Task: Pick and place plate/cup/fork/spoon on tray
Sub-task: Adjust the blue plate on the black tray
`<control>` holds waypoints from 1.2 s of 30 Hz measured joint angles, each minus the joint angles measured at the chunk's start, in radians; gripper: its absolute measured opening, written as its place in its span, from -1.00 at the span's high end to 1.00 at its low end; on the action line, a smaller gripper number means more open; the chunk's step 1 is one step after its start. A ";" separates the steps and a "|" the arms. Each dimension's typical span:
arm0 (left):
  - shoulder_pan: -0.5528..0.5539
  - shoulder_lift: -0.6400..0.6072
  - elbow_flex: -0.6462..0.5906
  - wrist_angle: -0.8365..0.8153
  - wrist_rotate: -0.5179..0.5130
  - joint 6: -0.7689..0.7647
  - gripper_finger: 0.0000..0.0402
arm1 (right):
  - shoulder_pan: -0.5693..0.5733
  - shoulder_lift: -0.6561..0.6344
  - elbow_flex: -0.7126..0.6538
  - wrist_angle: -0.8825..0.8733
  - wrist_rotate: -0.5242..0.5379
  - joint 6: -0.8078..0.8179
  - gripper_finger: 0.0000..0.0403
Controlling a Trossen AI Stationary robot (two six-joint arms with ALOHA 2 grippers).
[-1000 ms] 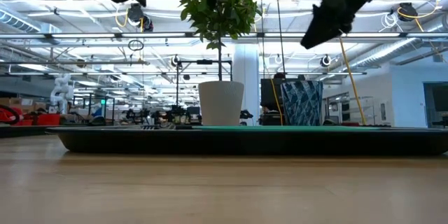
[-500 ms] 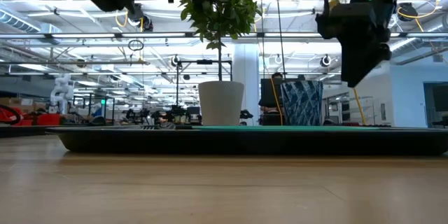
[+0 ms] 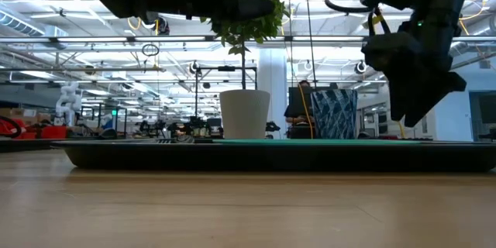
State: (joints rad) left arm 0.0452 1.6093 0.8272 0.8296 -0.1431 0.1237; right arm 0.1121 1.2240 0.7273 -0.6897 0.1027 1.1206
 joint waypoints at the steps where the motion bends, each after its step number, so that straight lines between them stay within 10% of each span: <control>1: 0.000 0.000 0.000 -0.006 -0.006 -0.001 0.60 | 0.001 0.000 -0.008 0.015 -0.002 0.011 0.16; 36: 0.021 0.000 0.000 -0.043 -0.048 -0.024 0.60 | 0.036 0.150 -0.018 0.231 -0.023 0.018 0.16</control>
State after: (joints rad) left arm 0.0658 1.6093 0.8272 0.7867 -0.1913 0.0998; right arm 0.1482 1.3735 0.7097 -0.4591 0.0799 1.1383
